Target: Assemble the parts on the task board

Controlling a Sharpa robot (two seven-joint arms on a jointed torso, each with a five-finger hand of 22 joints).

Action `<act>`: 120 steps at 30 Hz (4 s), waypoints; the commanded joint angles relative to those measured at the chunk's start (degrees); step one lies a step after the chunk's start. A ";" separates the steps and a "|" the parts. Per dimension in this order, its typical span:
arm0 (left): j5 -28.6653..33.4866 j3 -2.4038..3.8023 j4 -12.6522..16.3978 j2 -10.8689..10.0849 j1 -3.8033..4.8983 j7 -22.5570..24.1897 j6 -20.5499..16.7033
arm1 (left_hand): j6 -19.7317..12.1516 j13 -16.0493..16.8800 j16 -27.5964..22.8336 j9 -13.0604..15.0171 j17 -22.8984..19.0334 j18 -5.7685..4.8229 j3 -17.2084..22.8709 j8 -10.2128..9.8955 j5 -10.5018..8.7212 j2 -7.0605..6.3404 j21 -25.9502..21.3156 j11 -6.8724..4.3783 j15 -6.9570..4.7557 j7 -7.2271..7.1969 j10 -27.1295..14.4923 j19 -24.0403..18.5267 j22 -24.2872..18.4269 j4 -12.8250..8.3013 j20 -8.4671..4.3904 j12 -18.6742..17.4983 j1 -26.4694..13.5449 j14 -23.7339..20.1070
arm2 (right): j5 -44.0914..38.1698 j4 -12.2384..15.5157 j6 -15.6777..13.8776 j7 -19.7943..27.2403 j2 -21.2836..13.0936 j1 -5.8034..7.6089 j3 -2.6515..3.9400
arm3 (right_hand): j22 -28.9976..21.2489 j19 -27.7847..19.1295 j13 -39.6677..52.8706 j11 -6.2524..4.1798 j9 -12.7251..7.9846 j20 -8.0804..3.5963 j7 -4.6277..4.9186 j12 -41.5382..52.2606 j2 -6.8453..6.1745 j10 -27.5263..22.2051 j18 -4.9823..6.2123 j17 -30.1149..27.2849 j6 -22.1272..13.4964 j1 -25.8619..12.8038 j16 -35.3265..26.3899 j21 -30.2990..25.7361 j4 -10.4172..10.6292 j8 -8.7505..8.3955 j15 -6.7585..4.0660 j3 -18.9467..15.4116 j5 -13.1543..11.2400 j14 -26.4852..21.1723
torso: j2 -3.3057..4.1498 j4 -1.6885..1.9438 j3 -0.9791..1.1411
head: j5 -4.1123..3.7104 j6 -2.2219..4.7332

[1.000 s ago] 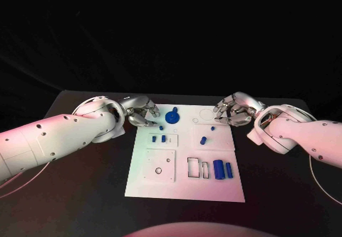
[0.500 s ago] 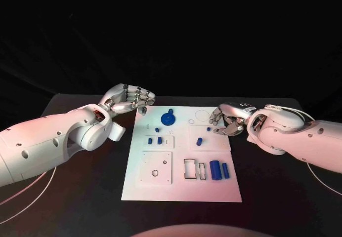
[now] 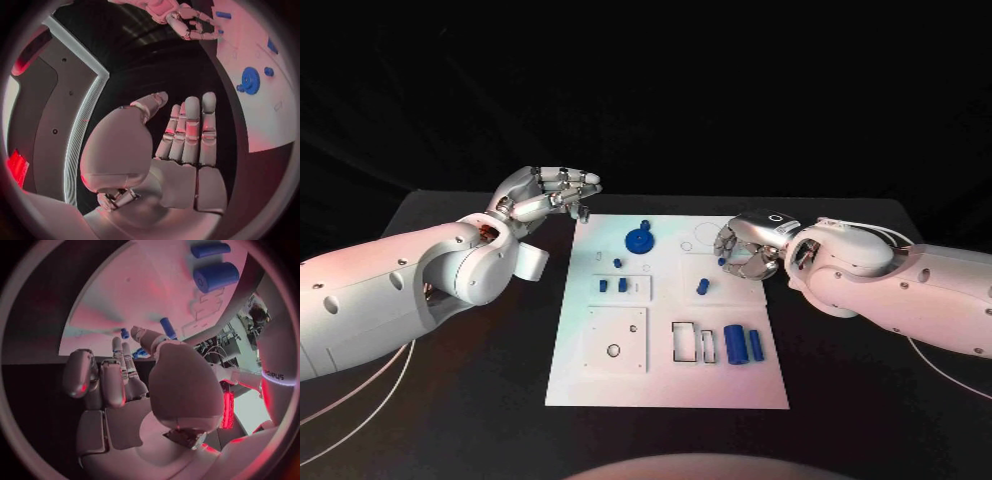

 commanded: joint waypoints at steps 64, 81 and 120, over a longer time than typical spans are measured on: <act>3.07 0.03 0.31 -0.27 0.00 -0.33 0.54 | -0.23 -0.30 -0.87 -0.25 -0.68 0.66 0.21 0.51 -0.48 -0.04 -0.83 0.13 0.02 0.13 -0.89 -0.60 -0.90 -0.35 -0.16 0.76 0.05 -0.01 | -9.42 3.73 -7.99 -9.68 0.50 -2.32 0.72 | 7.87 3.27 3.08 -3.13 5.02 -2.35 -2.67 0.27 3.95 9.51 -1.90 -1.06 6.57 1.90 2.62 7.38 -2.78 5.58 -2.36 7.06 -3.86 3.10 | -0.14 -0.15 0.06 | -0.13 -0.47; 3.73 0.01 -0.30 0.19 -0.24 -0.40 0.91 | -0.30 -0.33 -0.93 -0.28 -0.75 0.65 0.18 0.53 -0.39 -0.08 -0.89 0.17 0.05 0.18 -1.11 -0.60 -0.99 -0.40 -0.15 0.79 0.04 -0.02 | -6.32 15.28 -10.68 -8.39 -0.77 -1.34 1.37 | 8.05 3.42 3.19 -3.15 5.18 -2.38 -2.67 0.21 3.92 9.62 -1.97 -0.90 6.55 1.99 2.79 7.70 -2.92 5.65 -2.38 7.25 -3.81 3.13 | -0.06 -0.02 0.06 | 1.07 0.07; 4.00 -0.11 -0.15 1.61 -0.32 -1.45 0.87 | -0.46 -0.40 -1.17 -0.40 -1.06 0.63 -0.07 0.71 0.26 -0.16 -1.18 0.26 0.16 0.26 -1.63 -0.69 -1.41 -0.42 -0.06 1.15 -0.15 -0.22 | -4.16 10.27 -7.92 -5.22 11.90 -8.38 -0.08 | 8.04 3.36 3.39 -3.06 5.46 -2.41 -2.57 -0.03 3.96 9.57 -1.94 -1.05 6.27 1.94 2.81 7.56 -3.04 5.65 -2.35 7.53 -3.39 3.11 | 0.00 -0.08 -0.06 | 5.84 -1.79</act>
